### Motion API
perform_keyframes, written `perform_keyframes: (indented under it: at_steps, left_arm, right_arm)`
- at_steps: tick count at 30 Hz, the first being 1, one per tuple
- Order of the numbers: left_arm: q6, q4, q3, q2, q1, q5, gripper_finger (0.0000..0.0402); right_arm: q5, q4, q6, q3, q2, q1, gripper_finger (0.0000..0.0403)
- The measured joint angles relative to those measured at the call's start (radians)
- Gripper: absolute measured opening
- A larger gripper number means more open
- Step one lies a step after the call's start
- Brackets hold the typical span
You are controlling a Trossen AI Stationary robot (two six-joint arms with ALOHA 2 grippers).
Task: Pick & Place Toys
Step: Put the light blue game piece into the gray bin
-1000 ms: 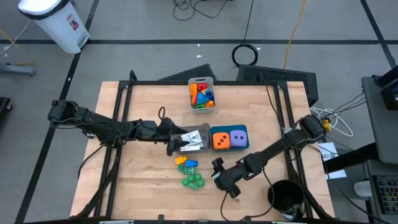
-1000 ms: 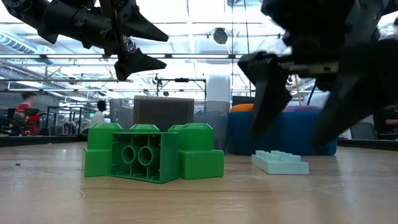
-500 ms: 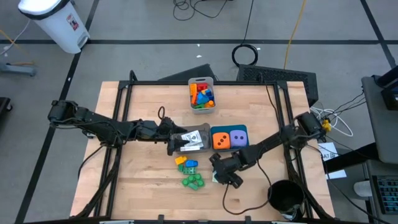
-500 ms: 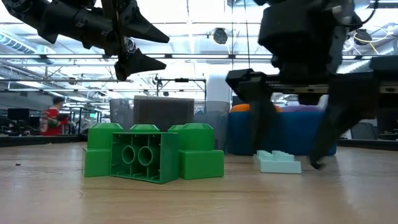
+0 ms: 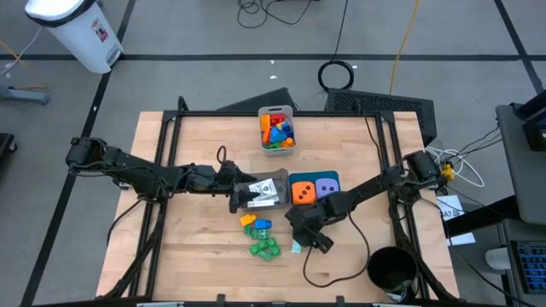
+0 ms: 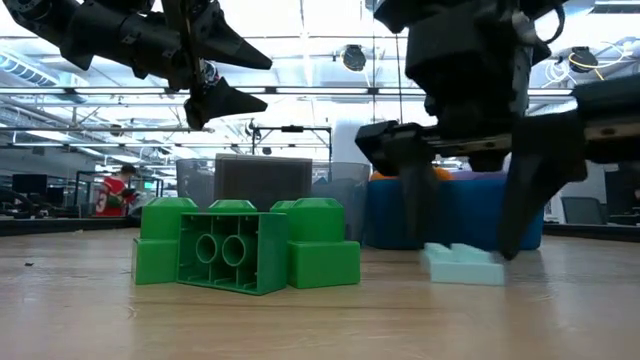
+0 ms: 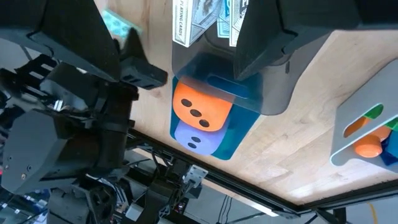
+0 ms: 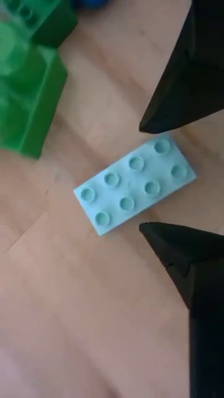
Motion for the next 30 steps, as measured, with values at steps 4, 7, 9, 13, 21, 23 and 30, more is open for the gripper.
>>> perform_keyframes:
  at_steps: [4, 7, 9, 13, 21, 23, 30]
  left_arm:
    - [0.007, 0.0, 0.0, 0.0, 0.0, 0.0, 0.0319]
    - [0.007, 0.0, 0.0, 0.0, 0.0, 0.0, 0.0319]
    - [0.007, 0.0, 0.0, 0.0, 0.0, 0.0, 0.0319]
    - [0.006, 0.0, 0.0, 0.0, 0.0, 0.0, 0.0319]
    - [0.002, 0.004, 0.0, 0.0, 0.0, -0.026, 0.0319]
    - [0.001, 0.006, 0.0, 0.0, 0.0, -0.026, 0.0319]
    - [-0.03, 0.055, 0.0, 0.0, 0.0, -0.027, 0.0319]
  right_arm:
    - [-0.013, 0.017, -0.003, -0.015, 0.031, -0.002, 0.0214]
    - [-0.01, 0.063, -0.004, -0.036, 0.051, -0.003, 0.0196]
    - [-0.005, 0.103, 0.018, -0.059, 0.056, -0.003, 0.0185]
    - [0.032, 0.132, 0.068, -0.081, 0.052, -0.002, 0.0162]
    - [0.046, 0.152, 0.14, -0.09, -0.004, 0.009, 0.0132]
    - [0.049, 0.138, 0.144, -0.093, -0.038, 0.015, 0.0131]
    - [0.221, 0.127, 0.134, -0.091, -0.195, 0.057, 0.0131]
